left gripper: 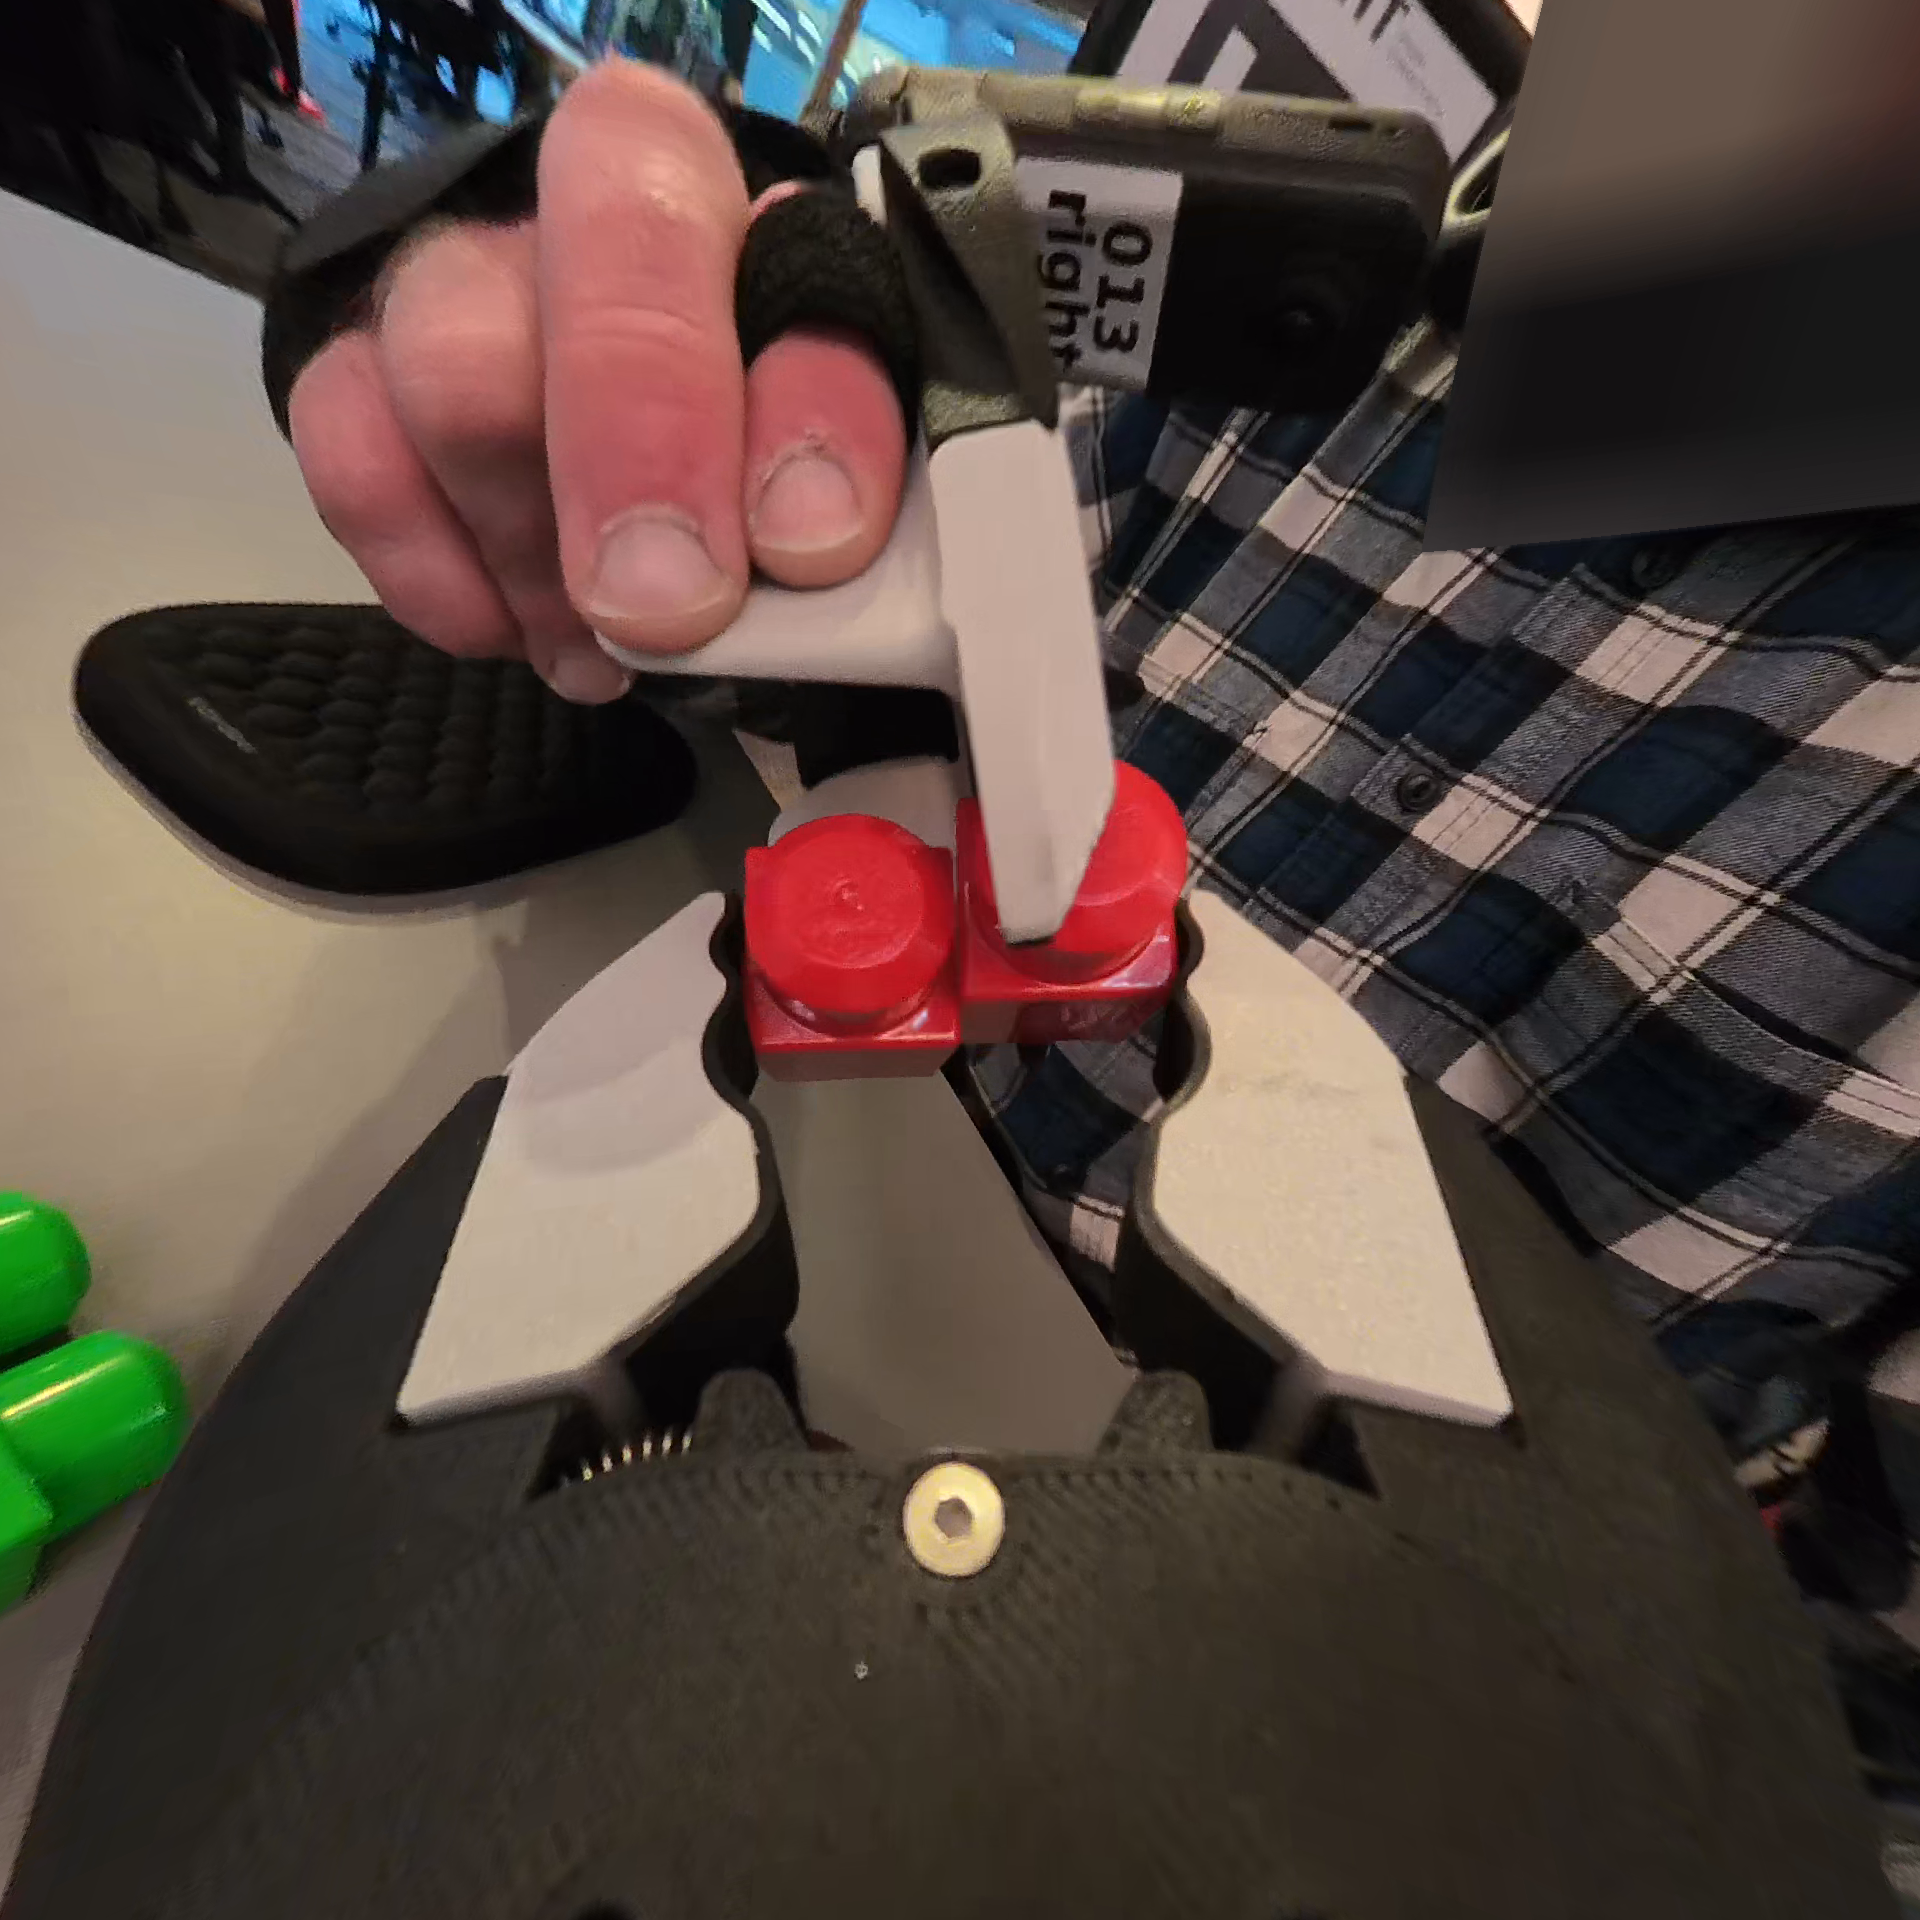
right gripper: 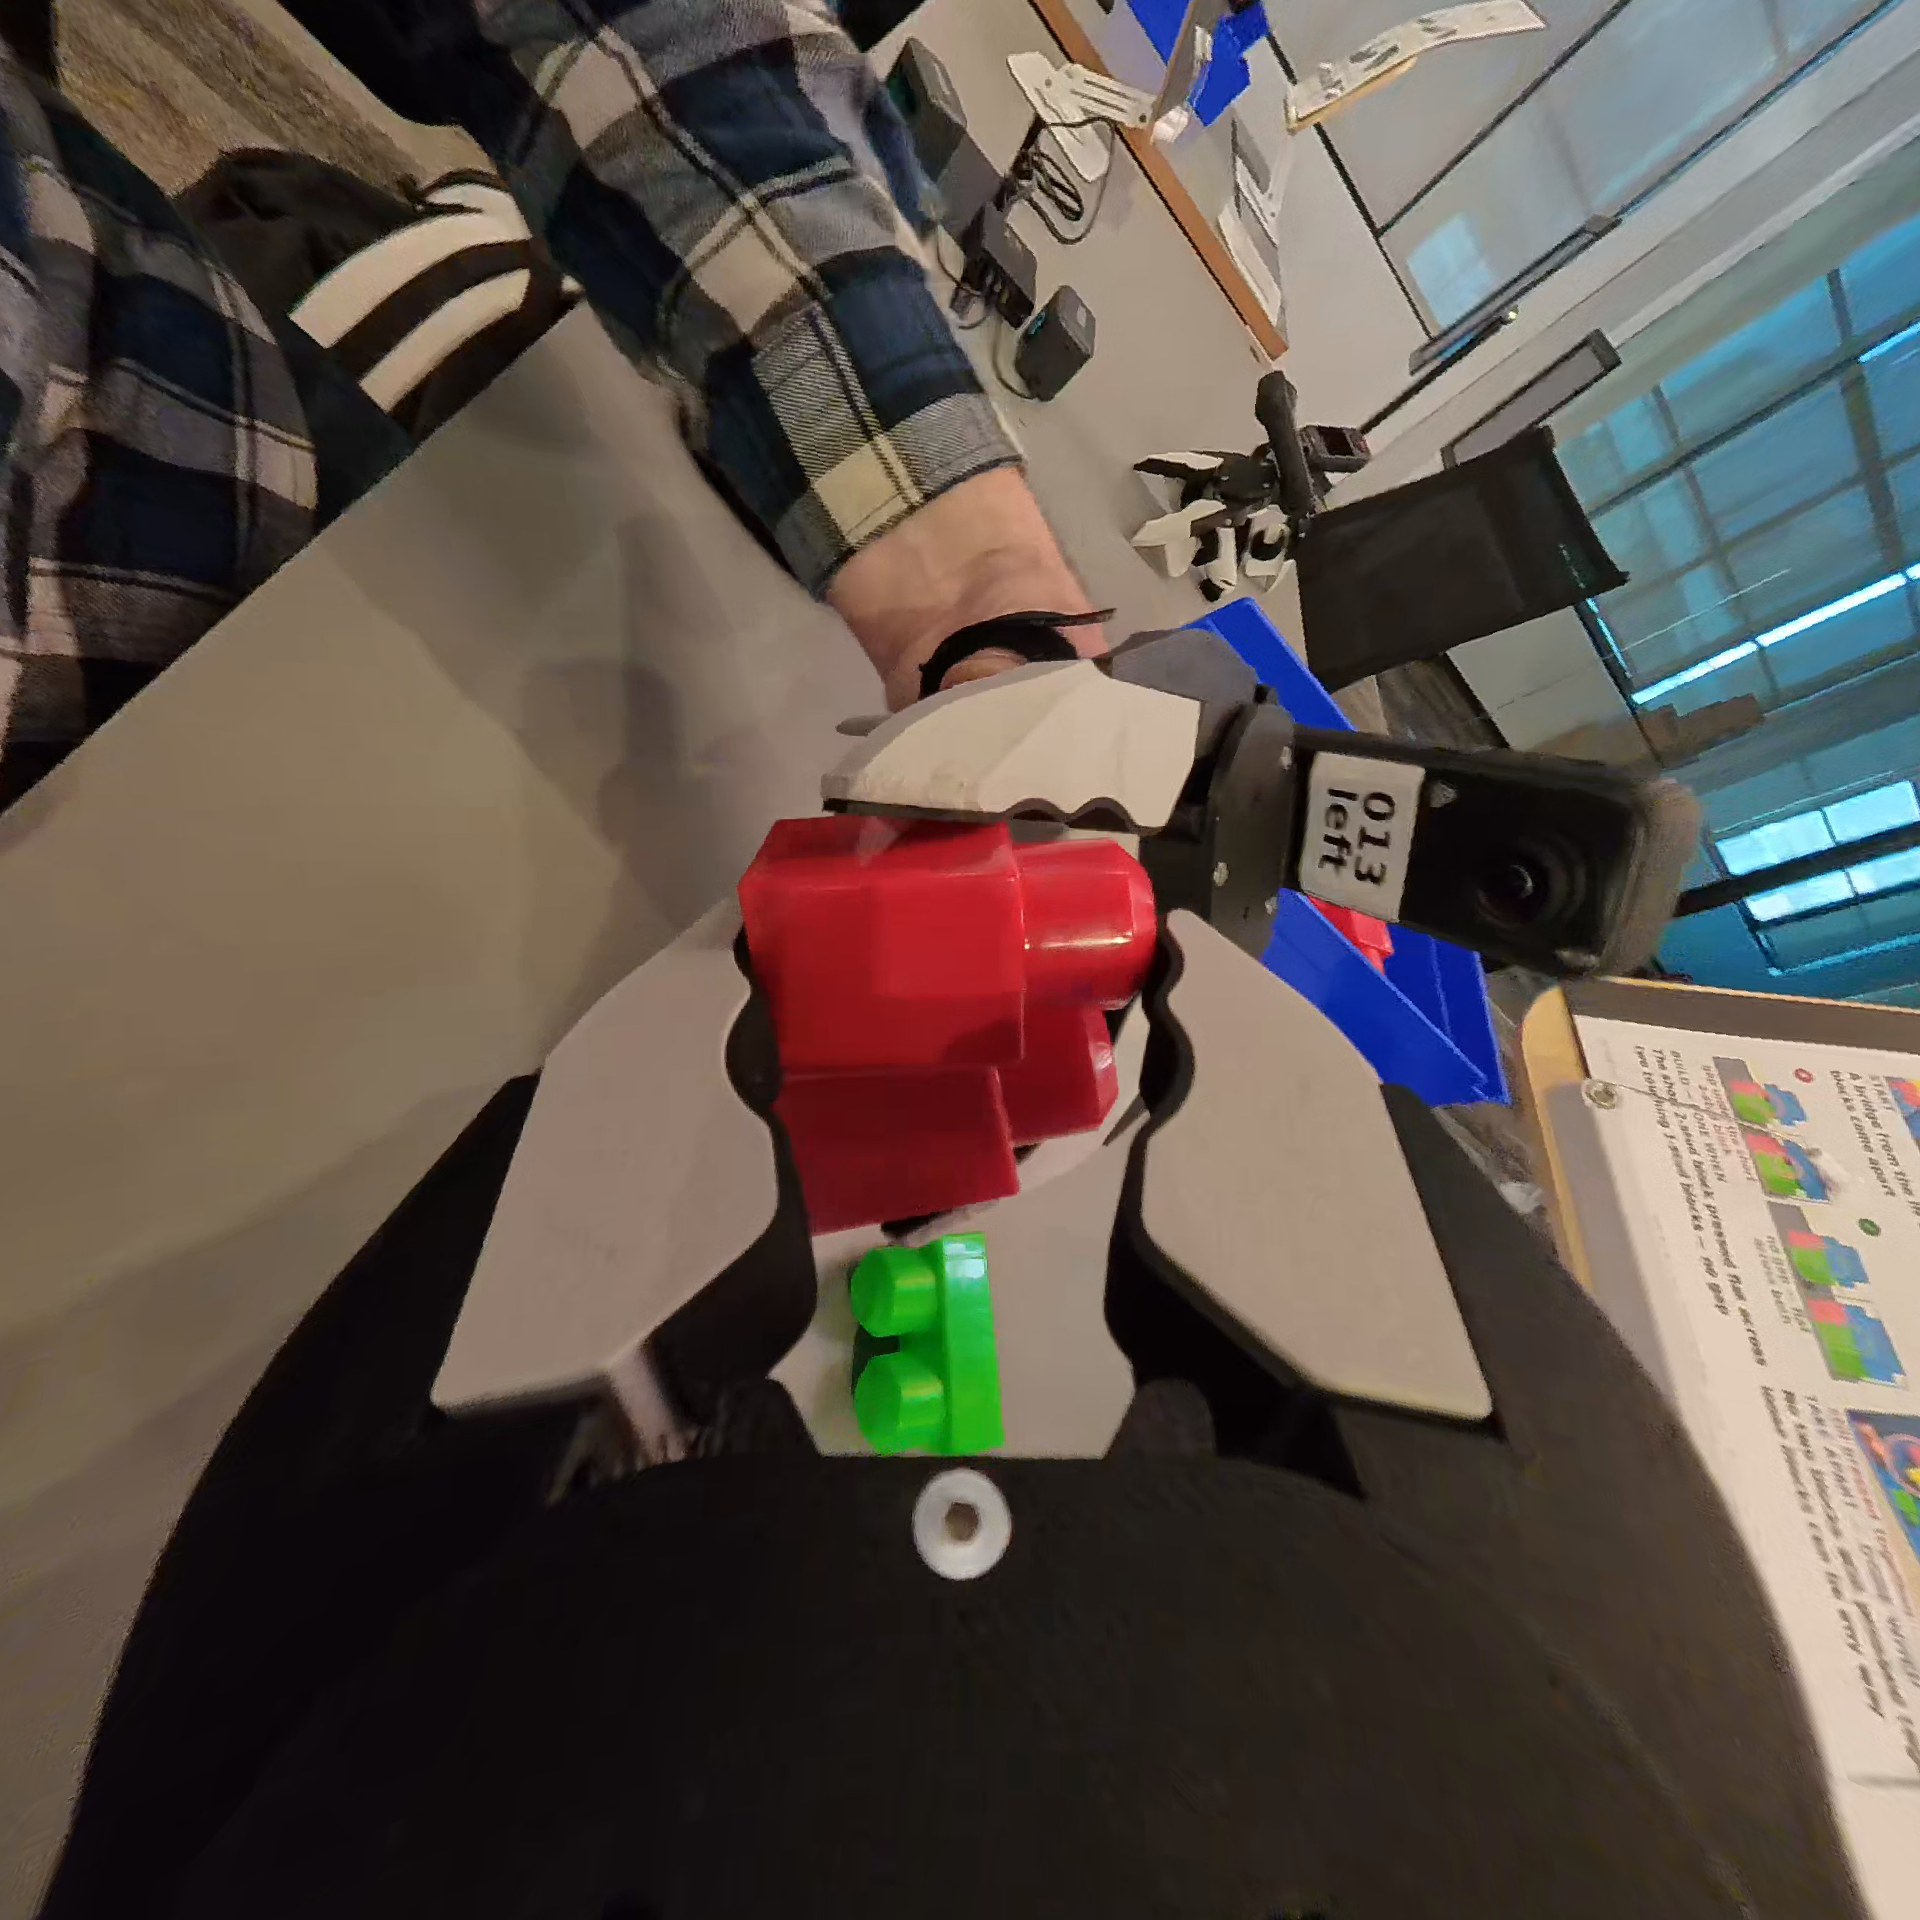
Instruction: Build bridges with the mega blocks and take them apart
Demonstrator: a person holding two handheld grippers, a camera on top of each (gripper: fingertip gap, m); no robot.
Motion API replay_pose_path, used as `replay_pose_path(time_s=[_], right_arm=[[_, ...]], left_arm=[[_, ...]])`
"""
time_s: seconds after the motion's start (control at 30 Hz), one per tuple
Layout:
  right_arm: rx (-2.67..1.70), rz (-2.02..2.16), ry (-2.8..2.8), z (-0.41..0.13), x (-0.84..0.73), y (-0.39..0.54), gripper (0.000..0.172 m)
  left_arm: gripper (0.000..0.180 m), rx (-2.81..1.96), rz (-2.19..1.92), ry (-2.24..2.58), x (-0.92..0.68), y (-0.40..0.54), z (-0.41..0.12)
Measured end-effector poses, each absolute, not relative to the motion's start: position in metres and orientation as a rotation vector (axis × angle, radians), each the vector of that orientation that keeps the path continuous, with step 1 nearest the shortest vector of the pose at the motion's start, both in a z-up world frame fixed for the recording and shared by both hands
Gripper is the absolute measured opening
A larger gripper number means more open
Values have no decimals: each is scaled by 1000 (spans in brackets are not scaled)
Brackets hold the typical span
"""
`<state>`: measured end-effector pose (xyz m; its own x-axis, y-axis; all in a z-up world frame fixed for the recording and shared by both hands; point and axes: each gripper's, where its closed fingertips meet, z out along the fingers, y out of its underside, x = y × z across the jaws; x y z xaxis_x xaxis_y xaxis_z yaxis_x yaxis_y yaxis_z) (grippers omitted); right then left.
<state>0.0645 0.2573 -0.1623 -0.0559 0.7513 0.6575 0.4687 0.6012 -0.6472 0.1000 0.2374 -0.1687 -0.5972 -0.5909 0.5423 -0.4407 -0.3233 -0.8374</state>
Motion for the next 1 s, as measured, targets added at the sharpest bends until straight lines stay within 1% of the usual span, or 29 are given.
replay_pose_path(time_s=[0.03, 0.07, 0.1, 0.13, 0.17, 0.27, 0.3, 0.33, 0.4, 0.5, 0.53, 0.57, 0.67, 0.7, 0.73, 0.77, 0.87, 0.93, 0.97, 1.0], right_arm=[[-1020, 292, -1677, -161, 66, 261, 69], [-1038, 281, -1640, -157, 69, 265, 76], [-1095, 295, -1592, -153, 73, 271, 90], [-1149, 324, -1549, -150, 80, 276, 83], [-1198, 367, -1497, -147, 87, 279, 79], [-1449, 669, -1269, -148, 104, 291, 80], [-1481, 789, -1207, -147, 106, 291, 87], [-1506, 877, -1166, -148, 107, 290, 88], [-1559, 891, -1137, -155, 106, 293, 85], [-1534, 885, -1163, -155, 97, 287, 74], [-1533, 875, -1165, -155, 96, 287, 75], [-1537, 853, -1172, -155, 96, 289, 68], [-1522, 870, -1178, -151, 97, 289, 67], [-1529, 857, -1168, -151, 98, 291, 75], [-1533, 858, -1159, -150, 99, 293, 77], [-1536, 878, -1157, -149, 99, 293, 75], [-1513, 901, -1166, -146, 98, 290, 57], [-1493, 900, -1160, -144, 99, 290, 51], [-1485, 906, -1155, -143, 100, 290, 54], [-1495, 910, -1161, -144, 99, 290, 63]], left_arm=[[75, -1355, -2065, 1718, 101, 241, -168], [75, -1374, -2052, 1661, 103, 247, -165], [75, -1382, -1996, 1619, 104, 255, -163], [75, -1397, -1906, 1603, 104, 262, -162], [75, -1395, -1823, 1592, 103, 268, -159], [75, -1391, -1561, 1594, 100, 282, -149], [75, -1385, -1479, 1621, 100, 283, -148], [75, -1371, -1422, 1633, 101, 284, -145], [75, -1354, -1294, 1667, 104, 285, -143], [75, -1338, -1273, 1652, 107, 287, -136], [75, -1337, -1239, 1649, 108, 289, -138], [75, -1331, -1245, 1651, 108, 288, -137], [75, -1307, -1298, 1637, 107, 286, -133], [75, -1295, -1311, 1641, 107, 285, -132], [75, -1271, -1329, 1645, 107, 282, -130], [75, -1259, -1340, 1644, 108, 280, -129], [75, -1233, -1332, 1628, 110, 282, -125], [75, -1208, -1331, 1648, 109, 280, -125], [75, -1199, -1329, 1651, 109, 280, -124], [75, -1200, -1334, 1657, 109, 279, -124]])
